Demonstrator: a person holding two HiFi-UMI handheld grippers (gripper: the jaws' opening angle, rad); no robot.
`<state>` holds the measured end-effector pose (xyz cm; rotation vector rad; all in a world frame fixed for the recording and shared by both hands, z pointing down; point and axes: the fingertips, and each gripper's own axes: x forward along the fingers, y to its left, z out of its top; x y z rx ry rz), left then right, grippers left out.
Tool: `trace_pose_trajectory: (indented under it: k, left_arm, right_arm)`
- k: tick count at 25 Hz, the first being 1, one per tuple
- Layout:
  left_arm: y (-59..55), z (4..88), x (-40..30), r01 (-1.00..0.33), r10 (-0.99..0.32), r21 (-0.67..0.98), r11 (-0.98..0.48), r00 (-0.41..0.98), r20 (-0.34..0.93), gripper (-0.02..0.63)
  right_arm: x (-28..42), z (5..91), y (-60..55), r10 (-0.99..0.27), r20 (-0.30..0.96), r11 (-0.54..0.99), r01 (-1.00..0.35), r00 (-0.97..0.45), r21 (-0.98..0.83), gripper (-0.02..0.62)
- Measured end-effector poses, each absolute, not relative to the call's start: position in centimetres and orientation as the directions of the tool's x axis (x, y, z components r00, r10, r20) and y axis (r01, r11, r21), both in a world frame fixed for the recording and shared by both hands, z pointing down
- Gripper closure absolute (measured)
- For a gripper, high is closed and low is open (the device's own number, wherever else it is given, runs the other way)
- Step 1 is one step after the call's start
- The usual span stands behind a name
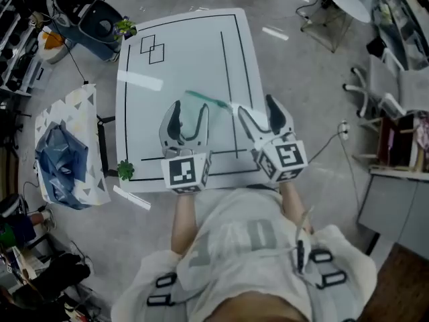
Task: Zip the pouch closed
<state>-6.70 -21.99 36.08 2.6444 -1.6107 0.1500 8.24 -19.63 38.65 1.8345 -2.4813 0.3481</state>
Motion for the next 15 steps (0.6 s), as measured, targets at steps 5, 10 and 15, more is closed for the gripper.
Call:
trace_pose_trajectory:
  k: [5,10,15]
  left_arm:
    - [-21.7,38.9,-2.7,-0.861,-0.859,-0.104,-0.498,0.474,0.191,0.371]
    - [-20.5,45.7,2.0,-0.788,-0.773,-0.144,-0.598,0.520,0.363,0.373]
    - [-19.8,52.9,4.4,-0.796,-0.699,-0.069,-0.602,0.482,0.529,0.374]
  right_arm:
    - [10.2,39.9,-20.2,-0.930,0.181,0.289,-0.941,-0.320,-0.177,0.298]
    - [12.2,41.0,-19.7,-0.932,0.198,0.259,-0.941,-0.303,-0.218,0.298]
    - [14.0,41.5,-18.7,-0.937,0.205,0.235,-0.945,-0.282,-0.226,0.298]
